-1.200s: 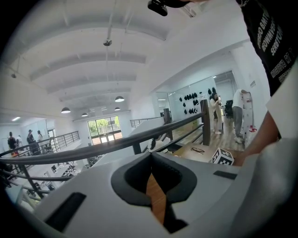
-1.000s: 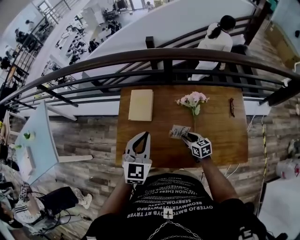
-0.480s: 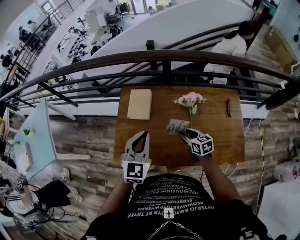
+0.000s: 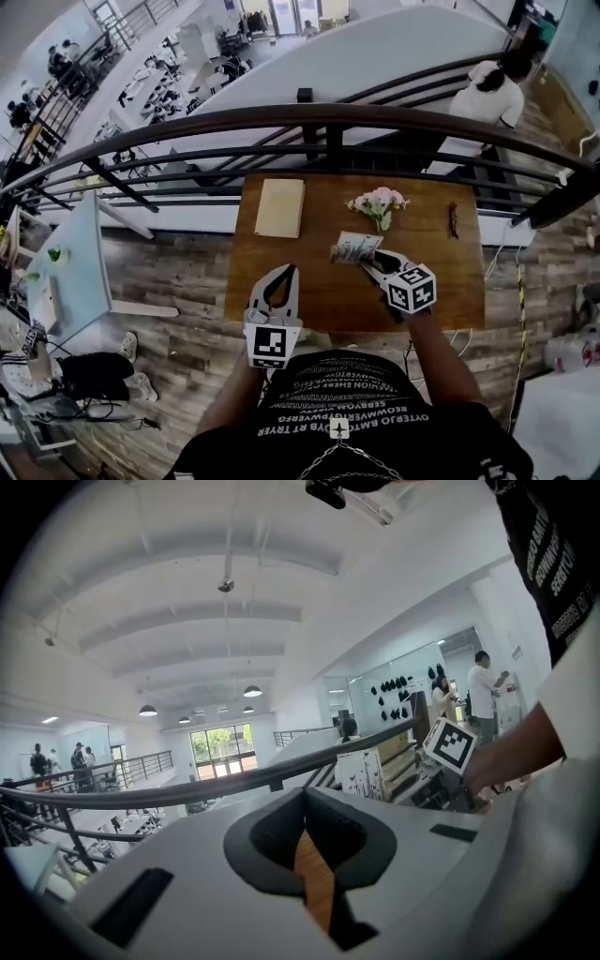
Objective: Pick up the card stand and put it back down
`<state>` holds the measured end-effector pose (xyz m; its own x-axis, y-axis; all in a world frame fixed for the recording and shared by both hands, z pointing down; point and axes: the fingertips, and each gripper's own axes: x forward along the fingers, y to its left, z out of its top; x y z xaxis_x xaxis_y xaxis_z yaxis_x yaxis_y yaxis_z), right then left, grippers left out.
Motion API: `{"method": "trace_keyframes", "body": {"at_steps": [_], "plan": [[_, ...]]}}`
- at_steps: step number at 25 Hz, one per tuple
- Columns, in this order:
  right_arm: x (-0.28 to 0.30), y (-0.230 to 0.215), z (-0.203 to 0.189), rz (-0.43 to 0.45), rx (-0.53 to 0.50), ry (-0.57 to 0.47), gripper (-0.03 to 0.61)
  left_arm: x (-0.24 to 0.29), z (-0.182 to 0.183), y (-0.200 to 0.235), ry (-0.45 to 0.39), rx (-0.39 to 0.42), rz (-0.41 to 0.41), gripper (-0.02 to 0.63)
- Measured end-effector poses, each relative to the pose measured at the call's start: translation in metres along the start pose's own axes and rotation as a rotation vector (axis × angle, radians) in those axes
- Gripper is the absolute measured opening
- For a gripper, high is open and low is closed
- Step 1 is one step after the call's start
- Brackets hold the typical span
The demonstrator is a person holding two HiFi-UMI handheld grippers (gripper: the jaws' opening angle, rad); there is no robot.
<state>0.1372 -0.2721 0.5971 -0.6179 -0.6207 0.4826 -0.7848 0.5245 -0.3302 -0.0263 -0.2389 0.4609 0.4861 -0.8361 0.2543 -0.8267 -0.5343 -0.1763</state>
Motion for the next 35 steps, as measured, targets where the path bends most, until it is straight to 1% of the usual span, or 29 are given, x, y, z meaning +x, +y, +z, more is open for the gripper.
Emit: {"method": "trace_keyframes", "body": {"at_steps": [9, 18, 23, 31, 35], "plan": [[-0.025, 0.021, 0.017, 0.041, -0.032, -0.032, 0.155, -0.017, 0.004, -0.015, -0.01, 0.007, 0.02, 0.023], [-0.055, 0.028, 0.039, 0.064, -0.043, -0.092, 0.155, -0.029, 0.002, -0.03, -0.003, 0.003, 0.035, 0.023], [-0.065, 0.035, 0.053, 0.081, -0.067, -0.119, 0.155, -0.035, 0.006, -0.033, -0.002, 0.007, 0.046, 0.023], [-0.076, 0.049, 0.068, 0.097, -0.109, -0.145, 0.155, -0.041, 0.008, -0.034, -0.001, -0.012, 0.054, 0.023], [-0.085, 0.055, 0.073, 0.102, -0.133, -0.154, 0.153, -0.043, 0.017, -0.034, -0.017, -0.032, 0.05, 0.023]]}}
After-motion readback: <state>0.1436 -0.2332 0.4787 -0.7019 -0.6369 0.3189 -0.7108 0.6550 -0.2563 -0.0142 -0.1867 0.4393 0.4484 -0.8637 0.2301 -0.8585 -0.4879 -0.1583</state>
